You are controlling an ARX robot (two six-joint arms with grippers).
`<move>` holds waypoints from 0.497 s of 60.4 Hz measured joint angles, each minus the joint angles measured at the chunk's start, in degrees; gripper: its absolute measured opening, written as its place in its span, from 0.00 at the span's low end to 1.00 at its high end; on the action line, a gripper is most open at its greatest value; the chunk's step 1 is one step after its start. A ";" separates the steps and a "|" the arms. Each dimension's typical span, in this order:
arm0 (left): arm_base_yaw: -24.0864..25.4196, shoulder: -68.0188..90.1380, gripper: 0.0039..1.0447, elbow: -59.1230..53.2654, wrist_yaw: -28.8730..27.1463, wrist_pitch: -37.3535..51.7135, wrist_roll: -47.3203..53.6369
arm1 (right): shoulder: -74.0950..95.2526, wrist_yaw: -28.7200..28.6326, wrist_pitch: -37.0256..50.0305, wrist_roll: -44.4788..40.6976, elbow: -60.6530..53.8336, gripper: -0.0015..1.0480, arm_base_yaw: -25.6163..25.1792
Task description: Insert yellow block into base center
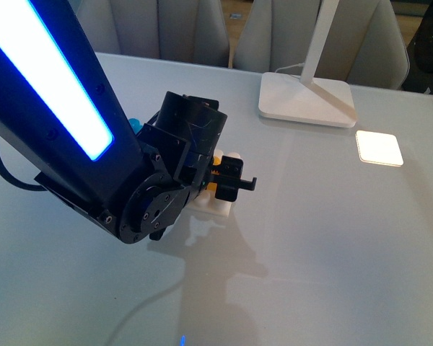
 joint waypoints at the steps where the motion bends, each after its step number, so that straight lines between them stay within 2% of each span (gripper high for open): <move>1: 0.00 0.02 0.60 0.04 0.02 0.00 -0.02 | 0.00 0.00 0.00 0.00 0.00 0.91 0.00; 30: 0.44 0.15 0.60 0.33 0.70 0.33 0.04 | 0.00 0.00 0.00 0.00 0.00 0.91 0.00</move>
